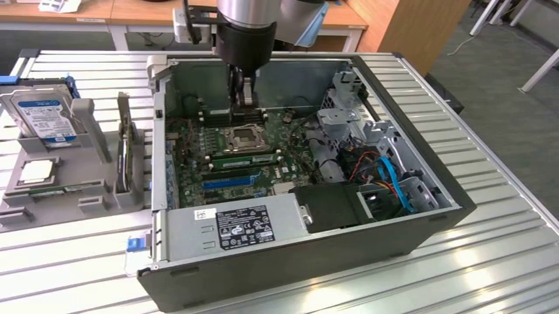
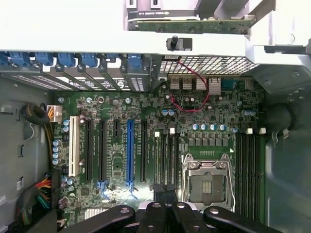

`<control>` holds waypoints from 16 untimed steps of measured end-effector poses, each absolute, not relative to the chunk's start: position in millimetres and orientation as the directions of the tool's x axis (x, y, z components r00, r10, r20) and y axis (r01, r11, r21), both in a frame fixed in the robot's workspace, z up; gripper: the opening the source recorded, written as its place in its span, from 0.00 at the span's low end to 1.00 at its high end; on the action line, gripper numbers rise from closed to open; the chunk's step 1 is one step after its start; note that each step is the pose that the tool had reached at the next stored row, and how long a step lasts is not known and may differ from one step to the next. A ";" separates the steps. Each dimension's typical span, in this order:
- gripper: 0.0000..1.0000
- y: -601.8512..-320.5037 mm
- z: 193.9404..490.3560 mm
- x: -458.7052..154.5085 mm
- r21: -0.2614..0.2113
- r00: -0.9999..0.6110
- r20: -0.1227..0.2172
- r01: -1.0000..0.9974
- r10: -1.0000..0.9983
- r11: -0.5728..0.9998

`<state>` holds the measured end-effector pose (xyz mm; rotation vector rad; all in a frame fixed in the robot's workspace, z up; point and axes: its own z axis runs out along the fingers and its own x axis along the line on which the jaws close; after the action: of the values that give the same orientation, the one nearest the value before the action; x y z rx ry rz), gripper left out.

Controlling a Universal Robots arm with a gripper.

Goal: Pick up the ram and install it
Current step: 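Press down the ram until it locks into place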

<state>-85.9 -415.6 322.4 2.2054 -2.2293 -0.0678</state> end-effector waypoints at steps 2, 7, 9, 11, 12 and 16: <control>0.10 -415.6 324.1 -85.9 0.034 -0.011 -0.027 -0.999 -1.000 0.010; 0.10 -415.6 327.9 -85.9 0.034 -0.011 -0.026 -0.999 -1.000 0.010; 0.10 -415.6 329.6 -85.8 0.034 -0.011 -0.025 -0.999 -1.000 0.010; 0.10 -415.6 329.9 -85.9 0.034 -0.011 -0.025 -0.999 -1.000 0.010; 0.10 -415.6 330.0 -85.9 0.034 -0.011 -0.025 -0.999 -1.000 0.010; 0.10 -415.6 330.1 -85.4 0.034 -0.011 -0.025 -0.999 -1.000 0.010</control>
<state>-85.4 -415.6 330.1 2.2044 -2.2283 -0.0656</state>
